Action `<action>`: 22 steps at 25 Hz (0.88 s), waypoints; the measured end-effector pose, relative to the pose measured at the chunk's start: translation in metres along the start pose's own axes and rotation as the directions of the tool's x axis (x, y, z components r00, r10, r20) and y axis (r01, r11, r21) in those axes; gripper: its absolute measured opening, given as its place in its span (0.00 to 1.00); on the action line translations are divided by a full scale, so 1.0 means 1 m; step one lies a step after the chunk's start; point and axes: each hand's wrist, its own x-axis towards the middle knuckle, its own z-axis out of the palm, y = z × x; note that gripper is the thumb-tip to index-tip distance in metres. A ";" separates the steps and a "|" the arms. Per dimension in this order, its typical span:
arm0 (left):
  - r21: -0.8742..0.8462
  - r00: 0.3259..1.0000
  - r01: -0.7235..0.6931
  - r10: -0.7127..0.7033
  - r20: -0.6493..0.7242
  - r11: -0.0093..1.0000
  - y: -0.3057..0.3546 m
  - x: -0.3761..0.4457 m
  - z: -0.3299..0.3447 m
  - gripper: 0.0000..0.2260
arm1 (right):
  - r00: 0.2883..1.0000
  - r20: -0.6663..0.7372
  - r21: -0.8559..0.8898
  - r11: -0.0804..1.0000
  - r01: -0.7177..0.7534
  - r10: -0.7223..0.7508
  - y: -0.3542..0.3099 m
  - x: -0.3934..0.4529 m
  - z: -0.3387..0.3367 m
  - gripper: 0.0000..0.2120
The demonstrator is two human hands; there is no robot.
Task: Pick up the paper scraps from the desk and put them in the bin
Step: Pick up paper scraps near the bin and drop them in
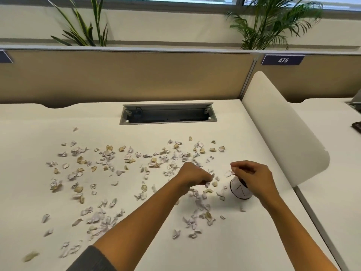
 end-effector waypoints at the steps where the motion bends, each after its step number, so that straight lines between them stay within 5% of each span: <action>1: -0.001 1.000 -0.014 0.014 0.020 1.000 0.008 0.000 0.017 0.14 | 0.997 -0.066 -0.074 0.997 0.022 -0.027 0.003 0.002 -0.012 0.06; 8: 0.103 0.995 -0.099 0.096 0.031 0.990 0.056 0.003 0.092 0.06 | 0.979 -0.176 -0.336 0.941 0.043 -0.107 0.027 0.011 -0.037 0.06; 16: 0.196 0.987 -0.157 0.157 0.013 0.968 0.064 0.008 0.115 0.09 | 0.976 -0.199 -0.342 0.940 0.015 -0.088 0.032 0.018 -0.056 0.11; 22: 0.292 0.958 -0.230 0.268 -0.098 0.928 0.038 0.009 0.060 0.15 | 0.977 -0.169 -0.273 0.959 0.081 -0.130 0.021 0.028 -0.057 0.12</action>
